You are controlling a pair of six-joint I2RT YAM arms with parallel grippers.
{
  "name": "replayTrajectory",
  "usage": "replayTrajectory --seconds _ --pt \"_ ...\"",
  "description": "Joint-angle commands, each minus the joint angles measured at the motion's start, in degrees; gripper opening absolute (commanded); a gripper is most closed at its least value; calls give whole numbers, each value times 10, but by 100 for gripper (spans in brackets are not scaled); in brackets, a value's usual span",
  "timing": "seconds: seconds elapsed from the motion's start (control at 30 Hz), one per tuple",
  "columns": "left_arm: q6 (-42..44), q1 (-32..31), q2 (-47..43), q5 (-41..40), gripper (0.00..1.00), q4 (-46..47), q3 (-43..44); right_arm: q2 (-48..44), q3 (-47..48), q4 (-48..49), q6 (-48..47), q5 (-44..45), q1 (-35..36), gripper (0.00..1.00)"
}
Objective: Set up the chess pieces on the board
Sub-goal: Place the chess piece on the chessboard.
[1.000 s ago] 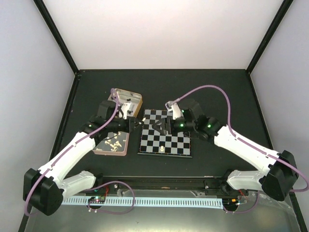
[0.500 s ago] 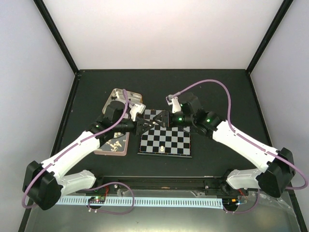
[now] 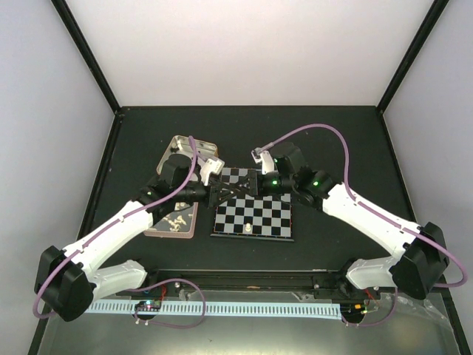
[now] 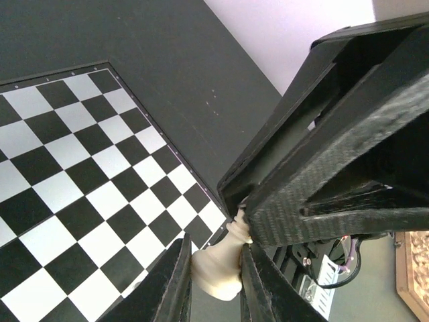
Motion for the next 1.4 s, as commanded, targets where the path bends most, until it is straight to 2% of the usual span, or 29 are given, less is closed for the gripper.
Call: replayTrajectory --seconds 0.0,0.1,0.13,0.2,0.23,0.3,0.37,0.5,0.67,0.77,0.9,1.03,1.37 --pt "12 -4 0 13 5 28 17 4 -10 27 11 -35 -2 11" --pt "10 -3 -2 12 8 27 16 3 -12 26 5 -23 -2 3" --pt "9 -4 -3 11 12 25 17 2 -12 25 1 -17 -1 2" --pt "7 -3 -5 -2 36 17 17 0 -13 23 -13 -1 -1 1" --pt "6 -4 -8 -15 44 9 17 -1 -14 18 -23 12 -1 1" --pt "5 -3 -12 -48 53 -9 14 -5 -25 11 -51 44 -1 1" --pt "-2 -3 -23 -101 58 -31 10 -11 -42 10 -73 80 1 1" --pt "-38 -3 -57 -234 62 -89 -3 -15 -70 0 -111 150 26 1" --pt "-131 0 -125 -459 67 -158 -38 6 -73 -7 -147 224 85 1" --pt "-163 11 -167 -530 72 -183 -48 35 -62 -11 -170 253 122 1" --pt "-174 25 -209 -576 77 -194 -45 86 -45 -23 -204 300 173 1" --pt "-175 40 -221 -589 78 -187 -47 133 -25 -40 -218 327 203 1" --pt "-171 75 -197 -566 80 -161 -57 185 -15 -56 -218 342 210 2"
